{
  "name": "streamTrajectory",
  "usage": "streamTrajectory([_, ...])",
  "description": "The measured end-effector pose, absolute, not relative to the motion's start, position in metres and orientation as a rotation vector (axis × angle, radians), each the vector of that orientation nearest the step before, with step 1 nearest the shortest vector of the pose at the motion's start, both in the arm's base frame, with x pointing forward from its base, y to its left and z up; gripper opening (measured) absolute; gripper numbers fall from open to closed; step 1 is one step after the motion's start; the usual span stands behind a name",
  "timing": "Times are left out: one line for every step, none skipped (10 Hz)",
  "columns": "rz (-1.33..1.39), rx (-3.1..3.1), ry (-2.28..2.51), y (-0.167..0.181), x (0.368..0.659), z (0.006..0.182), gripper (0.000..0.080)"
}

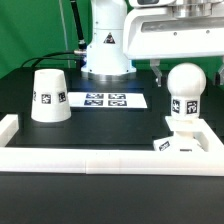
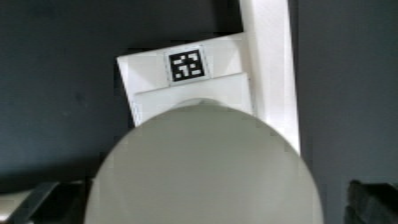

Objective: Assemble lamp

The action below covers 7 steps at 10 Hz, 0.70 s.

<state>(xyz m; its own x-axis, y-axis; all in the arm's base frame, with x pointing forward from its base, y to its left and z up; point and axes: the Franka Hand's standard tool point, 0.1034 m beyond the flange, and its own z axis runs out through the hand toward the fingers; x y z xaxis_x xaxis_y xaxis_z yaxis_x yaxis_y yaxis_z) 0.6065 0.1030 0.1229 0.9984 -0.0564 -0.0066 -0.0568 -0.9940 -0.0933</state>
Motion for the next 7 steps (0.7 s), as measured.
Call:
streamTrajectory([0.0,-3.048,-0.044,0.1026,0.6065,0.1229,0.0699])
streamTrajectory([-0.007,-3.043,-0.178,0.1018,0.6067,0.1229,0.0699])
streamTrajectory([-0.013,-3.035,-0.3,0.1018,0.6069,0.1229,0.0699])
streamTrajectory([-0.022,-3.025,-0.438,0.1018,0.6074,0.123,0.0699])
streamTrajectory([-0.029,-3.019,-0.558,0.1022,0.6078,0.1232,0.0699])
streamTrajectory([-0.03,-3.013,-0.644,0.1028,0.6078,0.1233,0.0699])
streamTrajectory([-0.033,-2.991,-0.793,0.1016,0.6086,0.1239,0.0699])
